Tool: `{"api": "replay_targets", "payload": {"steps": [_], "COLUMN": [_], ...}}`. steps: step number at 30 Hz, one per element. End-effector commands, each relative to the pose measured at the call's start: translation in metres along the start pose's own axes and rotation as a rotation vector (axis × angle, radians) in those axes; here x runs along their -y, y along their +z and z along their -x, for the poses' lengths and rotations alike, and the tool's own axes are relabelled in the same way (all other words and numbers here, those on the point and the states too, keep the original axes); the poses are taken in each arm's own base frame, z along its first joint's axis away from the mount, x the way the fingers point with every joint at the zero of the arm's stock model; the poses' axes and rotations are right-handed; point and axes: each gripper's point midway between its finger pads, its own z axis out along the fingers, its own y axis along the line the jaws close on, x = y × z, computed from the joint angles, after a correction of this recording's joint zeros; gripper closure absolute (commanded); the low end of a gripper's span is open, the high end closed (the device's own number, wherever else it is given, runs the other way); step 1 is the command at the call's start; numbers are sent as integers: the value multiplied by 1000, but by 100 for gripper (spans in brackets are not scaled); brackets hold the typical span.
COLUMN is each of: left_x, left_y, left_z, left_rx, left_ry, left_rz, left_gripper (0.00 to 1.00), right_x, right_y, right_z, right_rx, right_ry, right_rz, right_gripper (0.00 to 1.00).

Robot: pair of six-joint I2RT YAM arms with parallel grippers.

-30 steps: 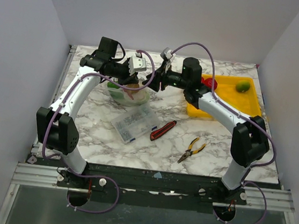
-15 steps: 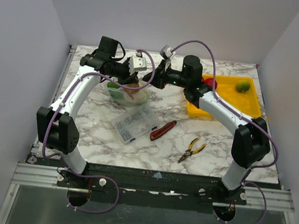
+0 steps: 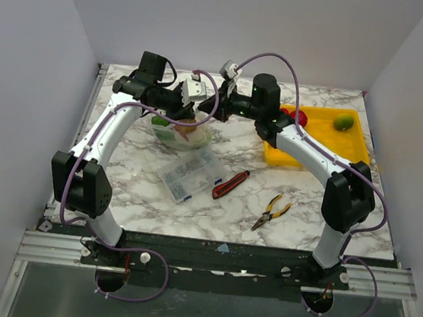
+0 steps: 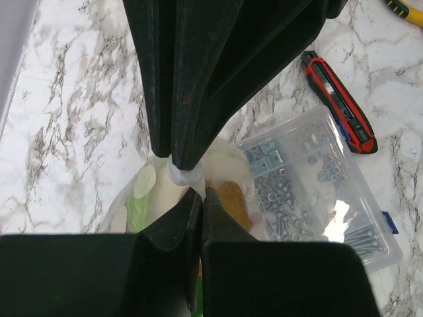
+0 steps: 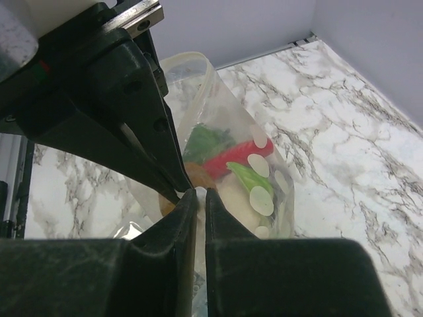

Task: Place the food in the zip-top bag and seal the zipper
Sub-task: Zip the zipper food storage bag at the center of the board.

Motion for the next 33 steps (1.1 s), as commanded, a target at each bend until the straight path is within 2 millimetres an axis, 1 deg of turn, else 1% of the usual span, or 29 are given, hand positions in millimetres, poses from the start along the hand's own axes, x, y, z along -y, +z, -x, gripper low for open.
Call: {"api": "replay_targets", "payload": {"steps": [1, 5, 8, 13, 15, 19, 20, 21, 23, 25, 30, 33], "left_x": [1, -2, -5, -10, -10, -9, -9, -8, -7, -6, -4, -2], "left_y": [-2, -3, -4, -4, -4, -4, -4, -4, -4, -4, -5, -5], "left_z": [28, 29, 27, 22, 22, 22, 22, 22, 23, 24, 26, 27], "left_rx": [76, 80, 73, 50, 52, 57, 60, 61, 64, 64, 74, 78], "left_ry": [61, 69, 76, 79, 80, 81, 83, 82, 84, 84, 88, 86], "left_rz": [-18, 8, 33, 58, 59, 62, 62, 60, 55, 51, 41, 36], "left_gripper": [100, 100, 100, 100, 100, 100, 100, 100, 100, 100, 100, 100], "right_x": [-12, -19, -24, -38, -40, -41, -42, -42, -37, -35, -25, -17], "right_y": [16, 17, 10, -2, -4, -6, -5, -4, -2, 1, 10, 15], "right_z": [-16, -24, -30, -22, -18, -13, -14, -14, -14, -14, -13, -17], "right_rx": [-53, -79, -83, -43, -37, -29, -31, -35, -37, -50, -53, -71], "right_ry": [-19, -23, -14, -28, -31, -15, -8, -7, -7, -8, -7, -4], "right_rz": [16, 30, 33, 56, 69, 112, 119, 125, 112, 118, 96, 68], "right_gripper": [88, 88, 85, 82, 82, 86, 85, 83, 73, 72, 78, 83]}}
